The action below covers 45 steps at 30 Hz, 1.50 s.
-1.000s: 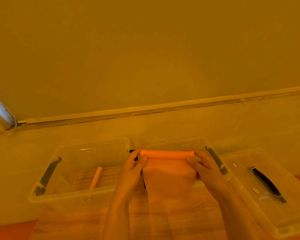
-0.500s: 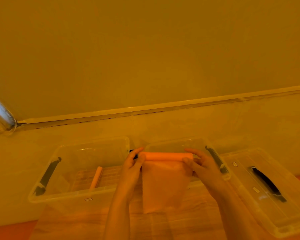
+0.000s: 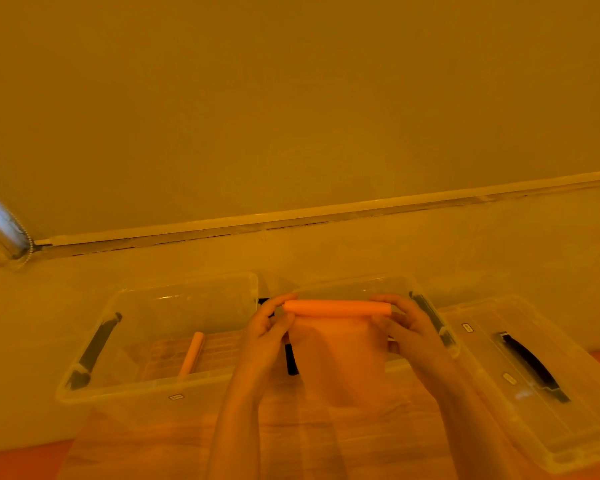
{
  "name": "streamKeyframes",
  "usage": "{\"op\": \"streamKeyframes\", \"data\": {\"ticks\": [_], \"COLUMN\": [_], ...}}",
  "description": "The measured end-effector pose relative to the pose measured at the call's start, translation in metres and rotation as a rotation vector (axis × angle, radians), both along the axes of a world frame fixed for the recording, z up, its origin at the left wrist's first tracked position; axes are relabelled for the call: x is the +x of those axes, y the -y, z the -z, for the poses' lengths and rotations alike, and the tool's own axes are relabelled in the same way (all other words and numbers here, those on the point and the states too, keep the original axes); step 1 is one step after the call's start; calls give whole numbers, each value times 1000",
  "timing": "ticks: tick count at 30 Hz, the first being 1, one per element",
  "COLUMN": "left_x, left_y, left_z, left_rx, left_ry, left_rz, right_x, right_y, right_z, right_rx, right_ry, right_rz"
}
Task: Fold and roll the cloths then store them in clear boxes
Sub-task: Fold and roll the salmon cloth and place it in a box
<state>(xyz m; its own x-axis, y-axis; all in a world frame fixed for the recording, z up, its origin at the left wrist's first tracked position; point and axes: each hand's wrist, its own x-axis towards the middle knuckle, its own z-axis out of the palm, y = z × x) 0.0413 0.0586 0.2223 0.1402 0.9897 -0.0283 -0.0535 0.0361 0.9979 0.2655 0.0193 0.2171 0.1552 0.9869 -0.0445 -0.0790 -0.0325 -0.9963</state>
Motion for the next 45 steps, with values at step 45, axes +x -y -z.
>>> {"op": "streamKeyframes", "data": {"ticks": [45], "left_x": [-2], "left_y": [6], "left_z": [0], "left_rx": [38], "left_ry": [-19], "left_rz": [-48], "right_x": [-10], "right_y": [4], "right_z": [-4], "right_rx": [-33], "right_ry": [-29], "right_rz": [-65]}}
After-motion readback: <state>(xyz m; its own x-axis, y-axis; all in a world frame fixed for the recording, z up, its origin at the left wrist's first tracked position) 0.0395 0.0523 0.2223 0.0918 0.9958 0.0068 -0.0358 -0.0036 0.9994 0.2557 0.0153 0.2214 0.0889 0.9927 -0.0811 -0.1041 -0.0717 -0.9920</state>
